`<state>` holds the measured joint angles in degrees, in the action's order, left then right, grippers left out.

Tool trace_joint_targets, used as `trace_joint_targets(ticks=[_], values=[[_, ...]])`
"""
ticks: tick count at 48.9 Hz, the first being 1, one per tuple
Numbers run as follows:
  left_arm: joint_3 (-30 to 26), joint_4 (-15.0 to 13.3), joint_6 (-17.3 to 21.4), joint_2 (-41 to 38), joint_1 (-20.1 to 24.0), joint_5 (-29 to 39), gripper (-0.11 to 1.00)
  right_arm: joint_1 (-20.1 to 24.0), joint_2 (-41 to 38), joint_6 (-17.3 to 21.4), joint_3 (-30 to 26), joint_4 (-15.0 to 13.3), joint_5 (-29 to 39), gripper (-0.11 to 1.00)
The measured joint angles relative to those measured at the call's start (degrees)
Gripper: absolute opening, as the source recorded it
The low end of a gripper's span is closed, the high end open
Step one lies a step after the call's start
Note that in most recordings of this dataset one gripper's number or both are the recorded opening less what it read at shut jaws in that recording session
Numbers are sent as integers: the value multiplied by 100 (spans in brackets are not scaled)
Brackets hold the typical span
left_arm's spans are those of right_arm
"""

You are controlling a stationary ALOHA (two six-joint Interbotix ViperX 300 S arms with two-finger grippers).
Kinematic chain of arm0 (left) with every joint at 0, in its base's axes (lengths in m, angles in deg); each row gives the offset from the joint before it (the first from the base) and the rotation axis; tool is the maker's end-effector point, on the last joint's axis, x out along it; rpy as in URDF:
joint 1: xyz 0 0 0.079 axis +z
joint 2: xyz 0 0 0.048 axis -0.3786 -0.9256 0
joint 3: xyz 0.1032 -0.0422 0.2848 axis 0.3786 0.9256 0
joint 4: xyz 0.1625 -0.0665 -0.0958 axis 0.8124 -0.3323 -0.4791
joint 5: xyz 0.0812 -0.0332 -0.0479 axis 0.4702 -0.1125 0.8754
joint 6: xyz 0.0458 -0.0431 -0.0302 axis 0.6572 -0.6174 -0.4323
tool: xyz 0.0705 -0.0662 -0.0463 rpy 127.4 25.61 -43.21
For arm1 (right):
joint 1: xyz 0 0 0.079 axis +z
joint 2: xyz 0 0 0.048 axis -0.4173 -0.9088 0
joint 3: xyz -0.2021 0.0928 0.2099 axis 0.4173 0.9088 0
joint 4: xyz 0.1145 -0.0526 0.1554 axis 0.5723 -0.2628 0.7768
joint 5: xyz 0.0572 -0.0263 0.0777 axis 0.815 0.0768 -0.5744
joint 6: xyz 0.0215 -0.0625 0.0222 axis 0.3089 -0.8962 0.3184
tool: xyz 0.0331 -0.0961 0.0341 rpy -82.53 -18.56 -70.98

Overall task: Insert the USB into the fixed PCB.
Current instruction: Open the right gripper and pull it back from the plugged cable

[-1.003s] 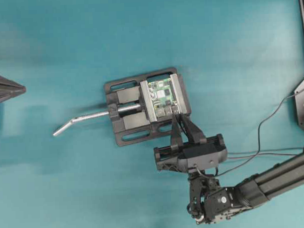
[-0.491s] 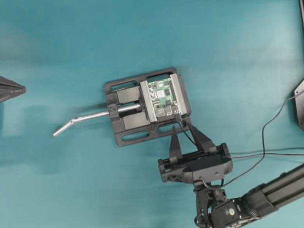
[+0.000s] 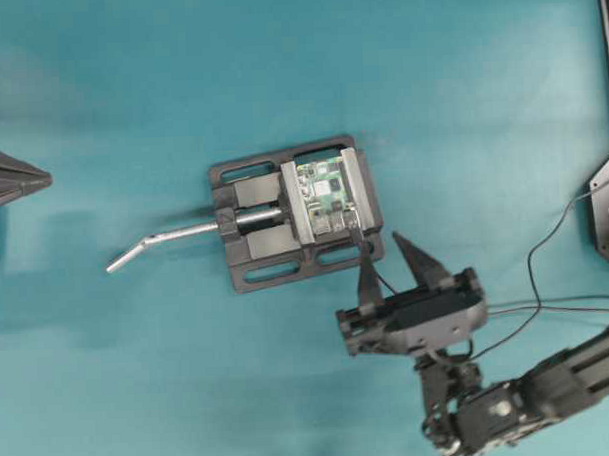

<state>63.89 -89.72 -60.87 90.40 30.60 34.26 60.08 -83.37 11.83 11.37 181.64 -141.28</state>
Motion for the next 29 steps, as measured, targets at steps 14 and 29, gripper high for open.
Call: trace_joint_targets(ticks=[14, 29], values=[[0, 0, 0, 9, 0, 0, 6, 114, 1063, -158, 984, -272, 1063, 56], [0, 0, 0, 9, 0, 0, 6, -53, 2610, -193, 2531, -1301, 2777, 56]])
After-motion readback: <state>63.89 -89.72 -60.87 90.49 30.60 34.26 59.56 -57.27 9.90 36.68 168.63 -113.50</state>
